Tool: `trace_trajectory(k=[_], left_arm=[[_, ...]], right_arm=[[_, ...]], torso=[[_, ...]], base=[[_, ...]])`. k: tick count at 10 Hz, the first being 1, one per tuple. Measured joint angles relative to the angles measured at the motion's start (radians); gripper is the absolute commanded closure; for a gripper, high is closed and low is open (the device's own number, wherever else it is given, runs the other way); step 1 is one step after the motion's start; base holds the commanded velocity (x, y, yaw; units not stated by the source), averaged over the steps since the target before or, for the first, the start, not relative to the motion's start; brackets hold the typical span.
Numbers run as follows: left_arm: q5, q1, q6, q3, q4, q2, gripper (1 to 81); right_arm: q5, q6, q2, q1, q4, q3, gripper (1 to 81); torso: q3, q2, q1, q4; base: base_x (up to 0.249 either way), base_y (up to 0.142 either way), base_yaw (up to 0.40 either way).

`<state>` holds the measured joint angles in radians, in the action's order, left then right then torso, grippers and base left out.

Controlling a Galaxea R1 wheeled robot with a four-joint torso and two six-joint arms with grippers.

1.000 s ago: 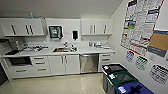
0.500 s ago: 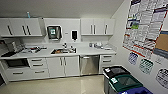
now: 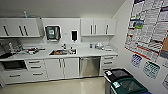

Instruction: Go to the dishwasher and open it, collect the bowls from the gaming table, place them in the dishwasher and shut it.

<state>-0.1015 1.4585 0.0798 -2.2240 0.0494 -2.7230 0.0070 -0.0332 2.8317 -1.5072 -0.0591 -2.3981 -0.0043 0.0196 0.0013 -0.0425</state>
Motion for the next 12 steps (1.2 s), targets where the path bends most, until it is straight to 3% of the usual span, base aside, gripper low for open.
trace_trajectory(k=[6,8,10,12], left_arm=[[0.000,0.012,0.000,0.010,0.000,-0.010,1.0],[0.002,0.006,0.001,-0.017,0.000,0.033,1.0],[-0.002,-0.005,0.001,0.021,0.003,-0.020,1.0],[0.003,0.001,0.001,0.003,0.003,0.003,1.0]], right_arm=[[-0.002,0.000,-0.013,-0.008,0.001,-0.007,1.0],[0.000,0.002,0.036,-0.002,0.002,0.017,1.0],[0.011,0.002,-0.020,0.010,0.000,-0.017,1.0],[-0.002,0.004,-0.001,0.002,0.001,-0.011,1.0]], torso=[[0.000,0.001,-0.003,0.000],[0.000,0.000,-0.002,0.000],[0.000,0.000,-0.001,0.000],[0.000,0.000,-0.001,0.000]], base=[[0.187,0.072,0.000],[0.187,0.073,0.000],[0.187,0.073,0.000],[0.187,0.073,0.000]])
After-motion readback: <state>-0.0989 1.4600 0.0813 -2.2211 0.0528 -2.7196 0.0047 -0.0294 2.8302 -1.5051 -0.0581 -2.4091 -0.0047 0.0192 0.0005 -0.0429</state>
